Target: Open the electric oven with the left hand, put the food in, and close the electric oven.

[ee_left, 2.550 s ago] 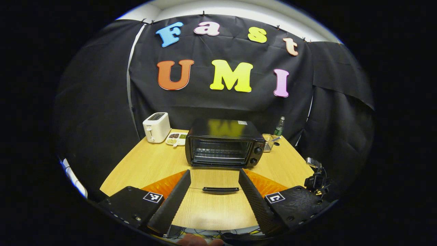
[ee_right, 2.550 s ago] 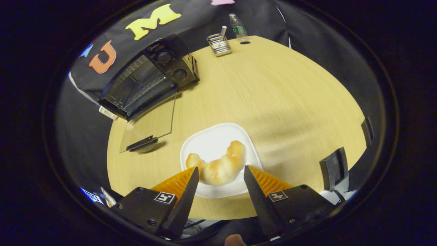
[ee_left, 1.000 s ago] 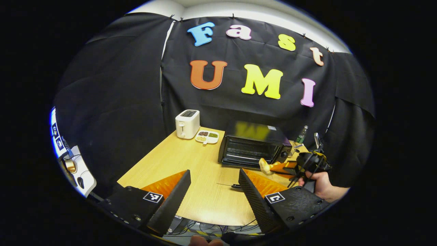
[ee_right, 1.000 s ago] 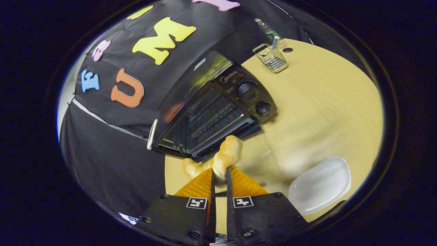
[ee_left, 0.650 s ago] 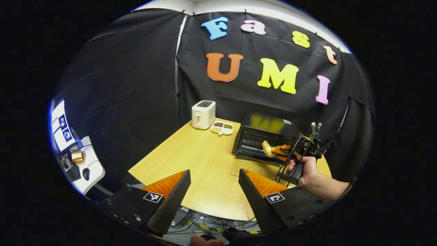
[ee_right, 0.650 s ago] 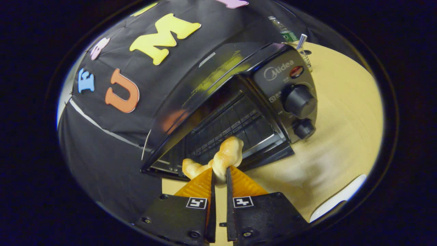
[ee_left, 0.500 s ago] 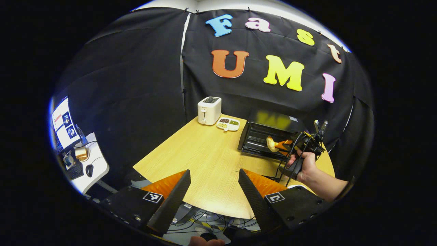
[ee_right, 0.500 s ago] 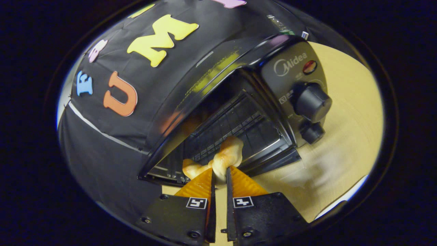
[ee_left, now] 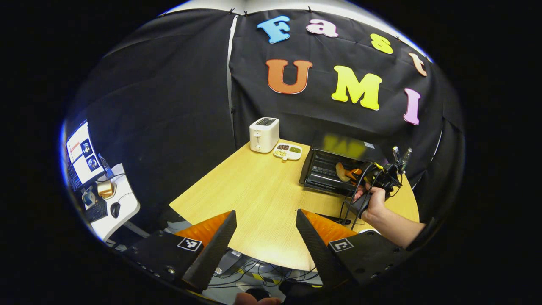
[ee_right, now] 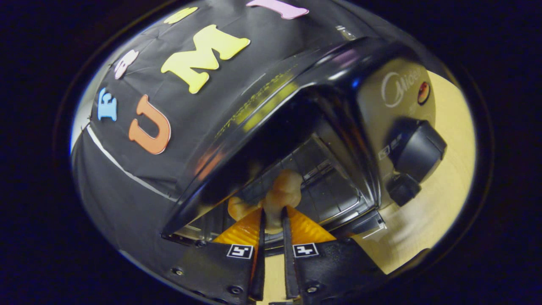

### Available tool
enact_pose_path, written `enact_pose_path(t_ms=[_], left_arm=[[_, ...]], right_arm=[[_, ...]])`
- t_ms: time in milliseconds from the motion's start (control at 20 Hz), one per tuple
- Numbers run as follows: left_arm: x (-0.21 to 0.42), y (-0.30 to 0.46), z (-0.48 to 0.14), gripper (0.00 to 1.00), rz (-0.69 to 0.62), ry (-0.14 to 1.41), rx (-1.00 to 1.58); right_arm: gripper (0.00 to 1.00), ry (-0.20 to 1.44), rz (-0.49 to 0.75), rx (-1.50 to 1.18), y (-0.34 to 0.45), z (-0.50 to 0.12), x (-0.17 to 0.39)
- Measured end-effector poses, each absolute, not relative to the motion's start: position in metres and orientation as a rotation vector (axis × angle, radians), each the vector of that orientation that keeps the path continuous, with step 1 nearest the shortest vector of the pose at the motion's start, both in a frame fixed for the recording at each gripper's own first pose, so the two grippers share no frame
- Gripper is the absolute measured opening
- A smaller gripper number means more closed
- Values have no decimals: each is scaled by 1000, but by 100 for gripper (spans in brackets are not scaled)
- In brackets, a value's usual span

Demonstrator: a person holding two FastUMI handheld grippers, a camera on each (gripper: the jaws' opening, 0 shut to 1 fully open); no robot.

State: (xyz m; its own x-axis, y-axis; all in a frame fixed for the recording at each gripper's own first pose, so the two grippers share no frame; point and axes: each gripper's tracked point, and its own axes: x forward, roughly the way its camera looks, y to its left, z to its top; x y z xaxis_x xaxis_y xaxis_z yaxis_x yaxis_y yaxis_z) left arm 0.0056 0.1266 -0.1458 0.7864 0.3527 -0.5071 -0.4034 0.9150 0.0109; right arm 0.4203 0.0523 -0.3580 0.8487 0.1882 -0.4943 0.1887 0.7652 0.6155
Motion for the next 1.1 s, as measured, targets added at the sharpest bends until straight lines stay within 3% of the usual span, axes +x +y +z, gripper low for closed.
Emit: enact_pose_path(t_ms=[150,350,400,550,800,1100], left_arm=[[4,136,-147,93,397,513,-103],[-6,150,-147,94,386,485,-146],[-10,154,-148,94,382,476,-157],[-21,165,-153,93,365,453,-173],[-27,187,-159,93,336,401,-184],[-20,179,-197,93,207,464,-124]], right_arm=[[39,551,0,573,54,-357,419],[74,526,-27,457,52,-348,406],[75,517,-28,428,54,-345,400],[90,529,-36,330,62,-339,378],[91,519,-57,245,70,-309,331],[89,504,-76,181,64,-269,269]])
